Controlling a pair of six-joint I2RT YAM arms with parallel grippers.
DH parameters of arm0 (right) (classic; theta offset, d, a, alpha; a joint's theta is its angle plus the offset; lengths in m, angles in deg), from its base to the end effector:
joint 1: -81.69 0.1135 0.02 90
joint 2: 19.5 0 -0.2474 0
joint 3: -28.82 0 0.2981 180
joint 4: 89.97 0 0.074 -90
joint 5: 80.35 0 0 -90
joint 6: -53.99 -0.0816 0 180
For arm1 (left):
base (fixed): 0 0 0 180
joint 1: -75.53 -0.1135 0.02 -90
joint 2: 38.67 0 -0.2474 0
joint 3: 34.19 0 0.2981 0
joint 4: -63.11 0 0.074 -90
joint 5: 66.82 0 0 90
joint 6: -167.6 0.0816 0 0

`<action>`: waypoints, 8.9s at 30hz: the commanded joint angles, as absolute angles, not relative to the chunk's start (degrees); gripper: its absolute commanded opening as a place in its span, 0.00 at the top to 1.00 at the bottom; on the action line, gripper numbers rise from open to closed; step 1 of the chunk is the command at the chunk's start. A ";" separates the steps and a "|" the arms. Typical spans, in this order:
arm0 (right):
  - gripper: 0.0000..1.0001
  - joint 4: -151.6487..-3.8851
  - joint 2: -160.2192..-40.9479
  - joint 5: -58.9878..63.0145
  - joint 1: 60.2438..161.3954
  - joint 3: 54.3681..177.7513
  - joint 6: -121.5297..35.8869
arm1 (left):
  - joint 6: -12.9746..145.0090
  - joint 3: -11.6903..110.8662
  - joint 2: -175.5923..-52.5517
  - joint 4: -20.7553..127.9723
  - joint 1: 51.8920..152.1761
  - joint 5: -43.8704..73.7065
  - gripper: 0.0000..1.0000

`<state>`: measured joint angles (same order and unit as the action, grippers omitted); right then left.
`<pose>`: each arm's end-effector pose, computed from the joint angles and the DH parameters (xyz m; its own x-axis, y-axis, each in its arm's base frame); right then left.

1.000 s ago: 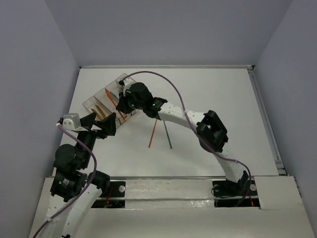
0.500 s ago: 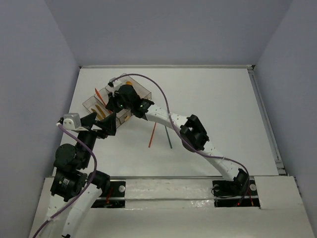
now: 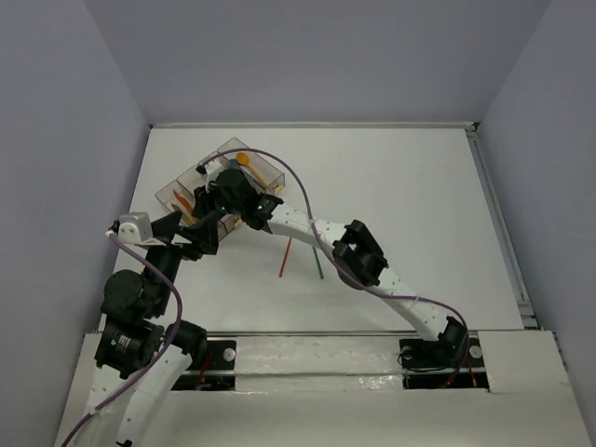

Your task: Sort the eating utensils into containers

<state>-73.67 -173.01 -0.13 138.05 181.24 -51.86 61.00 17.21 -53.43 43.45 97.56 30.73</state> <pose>0.3689 0.5795 0.1720 -0.4079 -0.1271 -0.9041 -0.8304 0.4633 0.3095 0.1598 -0.0531 0.3997 0.1865 -0.3810 -0.9056 0.3220 0.8945 -0.3100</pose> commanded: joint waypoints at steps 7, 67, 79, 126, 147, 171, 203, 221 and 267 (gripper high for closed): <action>0.55 -77.75 -164.71 2.09 138.47 180.44 -50.86 | 61.25 18.82 -53.96 45.88 97.33 29.68 0.01; 0.52 -66.42 -133.67 29.17 139.00 119.00 -71.95 | 61.34 18.20 -54.75 46.50 97.33 27.22 0.01; 0.64 -56.42 -139.21 34.07 139.00 123.74 -71.25 | 61.34 18.20 -54.49 46.32 97.33 27.49 0.01; 1.00 -81.00 -143.06 11.42 140.59 148.68 -42.78 | 61.42 18.38 -55.37 46.41 97.33 27.75 0.01; 1.00 -77.13 -168.30 8.86 136.10 180.17 -40.31 | 61.42 18.46 -55.80 46.32 97.33 27.75 0.01; 1.00 -82.76 -168.48 7.46 136.10 173.32 -39.44 | 61.86 18.64 -60.90 47.20 93.47 25.91 0.01; 1.00 -86.71 -161.02 7.46 136.10 168.67 -39.43 | 62.04 18.64 -62.66 47.73 90.65 24.93 0.01; 1.00 -89.97 -152.74 1.66 135.57 156.35 -41.19 | 63.62 23.31 -64.60 55.19 93.38 37.23 0.01; 1.00 -86.45 -154.42 0.34 123.35 160.58 -44.27 | 65.47 16.18 -64.33 60.03 93.38 39.17 0.01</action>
<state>-84.36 -156.84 1.23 122.62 160.74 -44.83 64.73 16.40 -63.92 56.39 93.16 39.08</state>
